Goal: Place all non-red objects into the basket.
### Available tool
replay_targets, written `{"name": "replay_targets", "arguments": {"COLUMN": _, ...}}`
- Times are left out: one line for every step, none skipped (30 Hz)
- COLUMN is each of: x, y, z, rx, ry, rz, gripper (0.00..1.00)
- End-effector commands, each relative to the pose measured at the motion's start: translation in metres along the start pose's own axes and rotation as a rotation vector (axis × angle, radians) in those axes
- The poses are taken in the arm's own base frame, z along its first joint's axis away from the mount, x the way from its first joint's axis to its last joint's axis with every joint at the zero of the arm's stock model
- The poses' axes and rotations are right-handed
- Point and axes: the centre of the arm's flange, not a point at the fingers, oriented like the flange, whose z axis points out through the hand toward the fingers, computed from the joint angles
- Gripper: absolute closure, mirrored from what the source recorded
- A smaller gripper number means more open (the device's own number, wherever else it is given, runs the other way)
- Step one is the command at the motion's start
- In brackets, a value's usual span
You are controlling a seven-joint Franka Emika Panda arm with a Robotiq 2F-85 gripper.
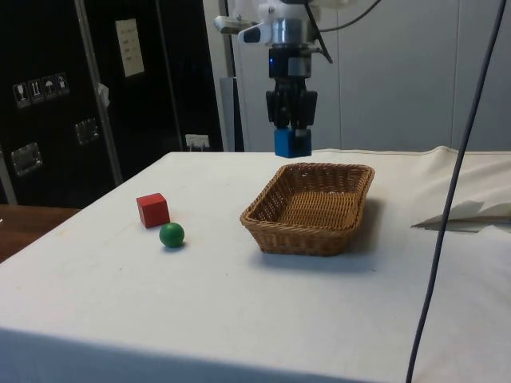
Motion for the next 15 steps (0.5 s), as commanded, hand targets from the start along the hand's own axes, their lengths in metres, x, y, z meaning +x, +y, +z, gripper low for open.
{"name": "replay_targets", "arguments": {"x": -0.001, "y": -0.003, "z": 0.003, "rx": -0.014, "ry": 0.003, "rz": 0.000, "gripper": 0.97}}
{"name": "replay_targets", "arguments": {"x": -0.003, "y": -0.005, "z": 0.005, "rx": -0.014, "ry": 0.000, "rz": -0.001, "gripper": 0.97}}
{"name": "replay_targets", "arguments": {"x": -0.006, "y": -0.007, "z": 0.009, "rx": -0.017, "ry": -0.004, "rz": 0.000, "gripper": 0.97}}
{"name": "replay_targets", "arguments": {"x": -0.008, "y": -0.008, "z": 0.011, "rx": -0.017, "ry": -0.007, "rz": -0.001, "gripper": 0.97}}
{"name": "replay_targets", "arguments": {"x": -0.010, "y": -0.009, "z": 0.013, "rx": -0.018, "ry": -0.010, "rz": 0.000, "gripper": 0.97}}
{"name": "replay_targets", "arguments": {"x": -0.011, "y": -0.009, "z": 0.014, "rx": -0.020, "ry": -0.012, "rz": -0.001, "gripper": 0.97}}
{"name": "replay_targets", "arguments": {"x": -0.012, "y": -0.010, "z": 0.017, "rx": -0.020, "ry": -0.015, "rz": -0.002, "gripper": 0.97}}
{"name": "replay_targets", "arguments": {"x": -0.011, "y": -0.011, "z": 0.016, "rx": -0.006, "ry": -0.010, "rz": 0.001, "gripper": 0.97}}
{"name": "replay_targets", "arguments": {"x": -0.014, "y": -0.011, "z": 0.019, "rx": -0.021, "ry": -0.017, "rz": -0.001, "gripper": 0.97}}
{"name": "replay_targets", "arguments": {"x": -0.017, "y": -0.012, "z": 0.023, "rx": -0.024, "ry": -0.021, "rz": 0.000, "gripper": 0.97}}
{"name": "replay_targets", "arguments": {"x": -0.018, "y": -0.013, "z": 0.025, "rx": -0.025, "ry": -0.023, "rz": -0.001, "gripper": 0.97}}
{"name": "replay_targets", "arguments": {"x": -0.019, "y": -0.014, "z": 0.027, "rx": -0.028, "ry": -0.024, "rz": 0.000, "gripper": 0.97}}
{"name": "replay_targets", "arguments": {"x": -0.021, "y": -0.015, "z": 0.029, "rx": -0.030, "ry": -0.024, "rz": 0.000, "gripper": 0.97}}
{"name": "replay_targets", "arguments": {"x": -0.021, "y": -0.016, "z": 0.031, "rx": -0.033, "ry": -0.026, "rz": -0.003, "gripper": 0.97}}
{"name": "replay_targets", "arguments": {"x": -0.022, "y": -0.017, "z": 0.034, "rx": -0.035, "ry": -0.026, "rz": -0.001, "gripper": 0.97}}
